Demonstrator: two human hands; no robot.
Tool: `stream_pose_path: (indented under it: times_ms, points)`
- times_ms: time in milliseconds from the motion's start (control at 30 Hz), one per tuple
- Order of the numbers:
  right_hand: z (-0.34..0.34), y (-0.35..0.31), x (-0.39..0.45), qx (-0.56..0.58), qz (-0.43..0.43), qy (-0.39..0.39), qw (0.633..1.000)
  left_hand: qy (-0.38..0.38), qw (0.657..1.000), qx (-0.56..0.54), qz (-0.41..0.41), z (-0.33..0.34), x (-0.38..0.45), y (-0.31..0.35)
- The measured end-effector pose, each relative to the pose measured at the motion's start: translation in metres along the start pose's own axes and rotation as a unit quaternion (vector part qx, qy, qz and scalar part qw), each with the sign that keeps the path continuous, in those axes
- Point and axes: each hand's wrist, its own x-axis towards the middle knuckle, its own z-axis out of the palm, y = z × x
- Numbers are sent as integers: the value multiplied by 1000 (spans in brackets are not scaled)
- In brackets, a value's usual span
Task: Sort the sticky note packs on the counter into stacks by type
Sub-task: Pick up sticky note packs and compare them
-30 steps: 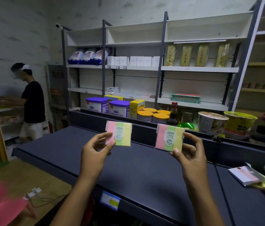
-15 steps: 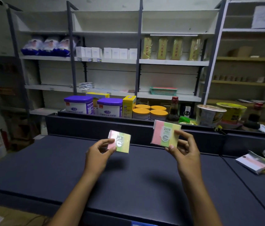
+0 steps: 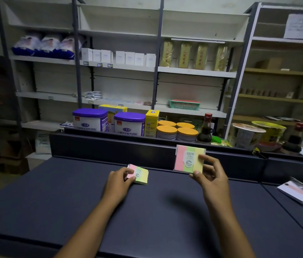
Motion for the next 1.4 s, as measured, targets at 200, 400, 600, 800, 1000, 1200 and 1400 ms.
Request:
stream_pose_path:
  times_ms: [200, 400, 600, 800, 1000, 1200, 1400]
  points:
    - [10, 1, 6, 2, 12, -6, 1000, -10, 990, 131, 43, 5, 2, 2]
    - [23, 0, 12, -4, 16, -21, 1000, -28, 989, 137, 56, 0, 0, 2]
    - [51, 9, 18, -13, 58, -69, 996, 5, 933, 331, 142, -32, 7, -1]
    - [88, 31, 27, -53, 125, -120, 983, 28, 905, 400, 141, -59, 9, -13]
    - [115, 51, 33, -127, 158, -150, 968, 24, 916, 376, 140, -74, 13, -6]
    - [121, 63, 38, -205, 137, -158, 956, 22, 921, 364, 135, -81, 13, -2]
    - [121, 69, 41, -316, 94, -199, 923, 22, 926, 353, 132, -85, 13, -3]
